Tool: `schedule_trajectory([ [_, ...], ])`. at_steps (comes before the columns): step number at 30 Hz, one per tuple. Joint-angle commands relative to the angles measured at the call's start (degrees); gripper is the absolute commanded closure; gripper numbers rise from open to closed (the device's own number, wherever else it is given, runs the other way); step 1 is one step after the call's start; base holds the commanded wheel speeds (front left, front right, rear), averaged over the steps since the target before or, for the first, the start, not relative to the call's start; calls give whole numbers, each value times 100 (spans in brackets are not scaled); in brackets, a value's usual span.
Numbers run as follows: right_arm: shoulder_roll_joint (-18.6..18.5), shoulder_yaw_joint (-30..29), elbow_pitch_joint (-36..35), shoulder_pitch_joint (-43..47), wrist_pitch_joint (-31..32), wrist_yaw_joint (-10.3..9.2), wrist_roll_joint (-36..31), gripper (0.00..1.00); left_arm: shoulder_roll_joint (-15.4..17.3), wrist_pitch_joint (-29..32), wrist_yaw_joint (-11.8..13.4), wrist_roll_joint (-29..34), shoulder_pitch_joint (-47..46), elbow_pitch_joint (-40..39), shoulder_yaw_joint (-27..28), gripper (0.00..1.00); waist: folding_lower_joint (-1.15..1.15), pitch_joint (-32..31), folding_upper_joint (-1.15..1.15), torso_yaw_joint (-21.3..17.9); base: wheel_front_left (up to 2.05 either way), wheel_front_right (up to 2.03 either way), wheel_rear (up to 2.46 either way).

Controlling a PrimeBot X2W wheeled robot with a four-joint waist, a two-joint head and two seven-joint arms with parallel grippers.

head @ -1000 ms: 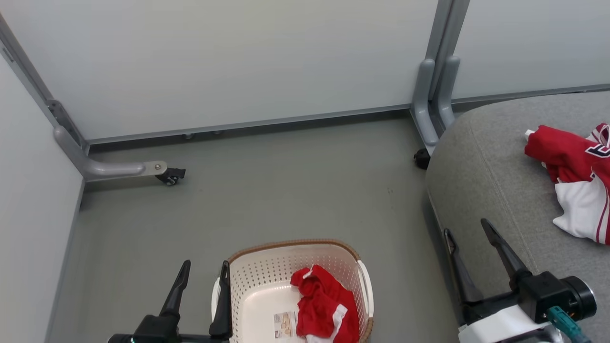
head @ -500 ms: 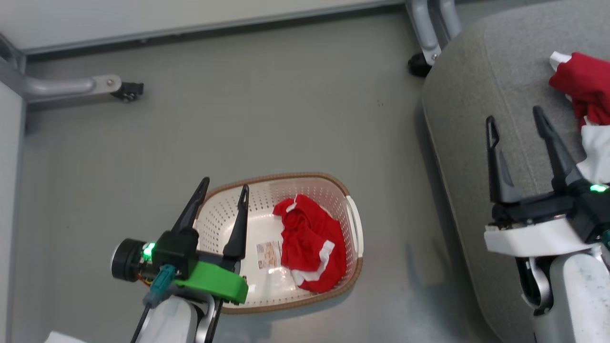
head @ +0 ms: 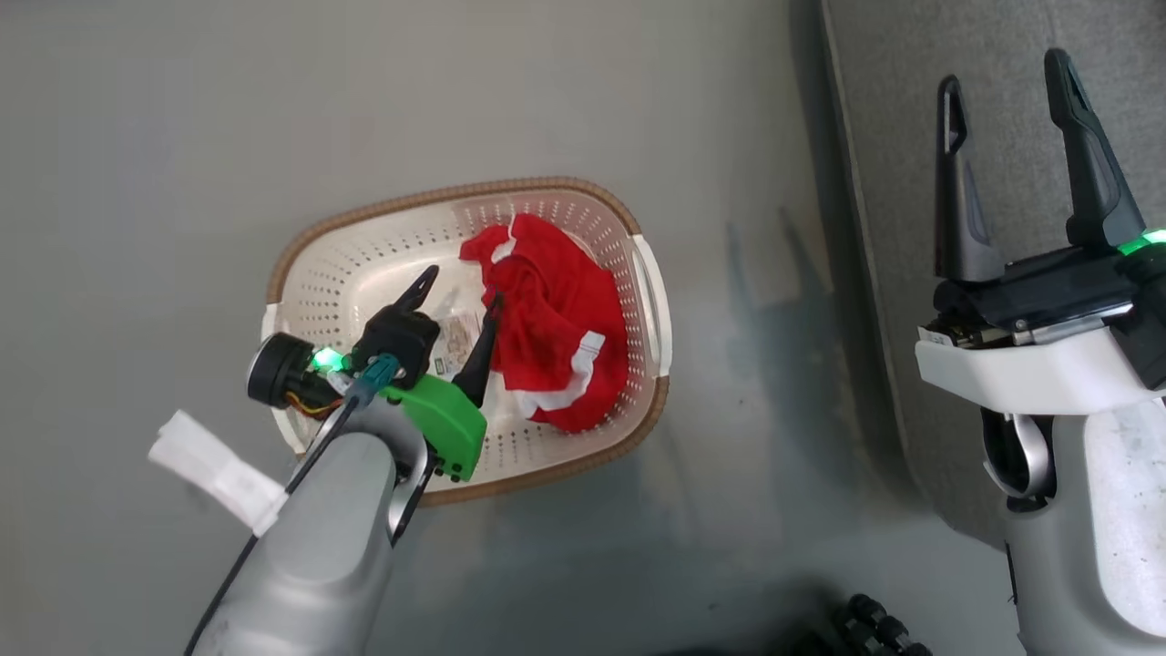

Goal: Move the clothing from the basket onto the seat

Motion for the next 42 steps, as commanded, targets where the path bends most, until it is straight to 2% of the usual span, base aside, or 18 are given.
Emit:
schedule_trajectory([
  [1, 11, 34, -49, -144, -2, -6, 35, 0, 16, 38, -14, -108, -337, 235, -136, 0, -1, 902, 0, -422, 0, 0, 0],
  [6, 30, 57, -134, -381, -3, -7, 59, 0, -21, 356, -16, -556, -1052, 1118, -795, 0, -1, 1258, 0, -587, 0, 0, 0],
  [12, 34, 152, -230, -589, -2, -7, 89, 0, -53, 794, -16, -1113, -1702, 1673, -1292, 0, -1, 1621, 0, -747, 0, 0, 0],
  [20, 32, 175, -315, -702, -2, -7, 296, 0, -85, 1193, -14, -1457, -2370, 2377, -1403, 0, -1, 1924, 0, -873, 0, 0, 0],
  [25, 30, 241, -364, -754, -2, -6, 342, 0, -97, 1592, 196, -1507, -2639, 2786, -1472, 0, -1, 2044, 0, -947, 0, 0, 0],
  [32, 31, 368, -441, -854, -2, -7, 347, 0, -100, 2064, 284, -1743, -2748, 2956, -1459, 0, -1, 2219, 0, -1081, 0, 0, 0],
  [36, 31, 393, -508, -827, -2, -7, 309, 0, -101, 2131, 317, -1779, -2765, 2997, -1540, 0, -1, 2304, 0, -1118, 0, 0, 0],
  [37, 30, 392, -518, -810, -2, -7, 296, 0, -101, 2139, 296, -1781, -2761, 3009, -1568, 51, -1, 2320, 0, -1120, 0, 0, 0],
  [38, 30, 386, -523, -800, -2, -6, 285, 0, -101, 2123, 288, -1789, -2763, 3016, -1583, 85, -1, 2330, 0, -1117, 0, 0, 0],
  [39, 30, 376, -526, -792, -2, -7, 275, 0, -101, 2068, 288, -1782, -2776, 3022, -1608, 100, -1, 2336, 0, -1110, 0, 0, 0],
  [42, 29, 337, -529, -780, -2, -7, 262, 0, -101, 1877, 266, -1727, -2791, 3017, -1689, 100, -1, 2308, 0, -1054, 0, 0, 0],
])
